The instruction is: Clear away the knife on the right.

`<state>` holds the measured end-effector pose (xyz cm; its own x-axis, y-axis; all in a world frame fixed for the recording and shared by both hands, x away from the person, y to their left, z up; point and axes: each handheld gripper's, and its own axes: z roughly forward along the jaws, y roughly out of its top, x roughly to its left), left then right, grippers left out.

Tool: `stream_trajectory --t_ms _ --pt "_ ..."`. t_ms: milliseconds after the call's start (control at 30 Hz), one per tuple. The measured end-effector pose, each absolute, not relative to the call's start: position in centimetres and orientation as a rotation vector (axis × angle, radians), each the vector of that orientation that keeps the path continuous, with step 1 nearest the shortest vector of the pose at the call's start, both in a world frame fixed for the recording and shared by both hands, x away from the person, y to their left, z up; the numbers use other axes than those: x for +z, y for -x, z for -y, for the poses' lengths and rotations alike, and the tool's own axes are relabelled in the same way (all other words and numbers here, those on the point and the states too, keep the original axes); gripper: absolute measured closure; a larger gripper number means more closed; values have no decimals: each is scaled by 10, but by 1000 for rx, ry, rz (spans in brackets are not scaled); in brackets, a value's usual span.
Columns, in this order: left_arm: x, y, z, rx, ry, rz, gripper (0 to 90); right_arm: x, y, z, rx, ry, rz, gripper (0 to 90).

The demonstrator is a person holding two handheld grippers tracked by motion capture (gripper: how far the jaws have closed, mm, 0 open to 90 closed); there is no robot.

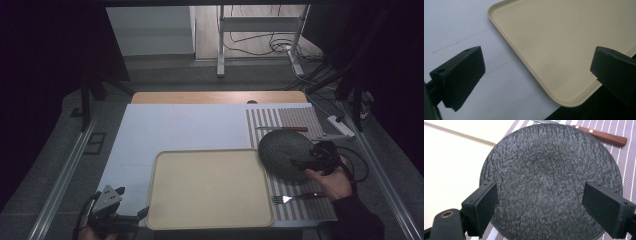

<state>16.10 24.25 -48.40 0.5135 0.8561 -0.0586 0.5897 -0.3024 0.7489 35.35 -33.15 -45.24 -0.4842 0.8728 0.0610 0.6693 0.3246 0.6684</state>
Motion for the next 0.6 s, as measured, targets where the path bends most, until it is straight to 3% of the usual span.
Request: stream_trajectory --t_ms 600 --pt "-484 -161 -243 458 -2018 -1176 0 -454 -390 329 877 -1415 -2284 98"
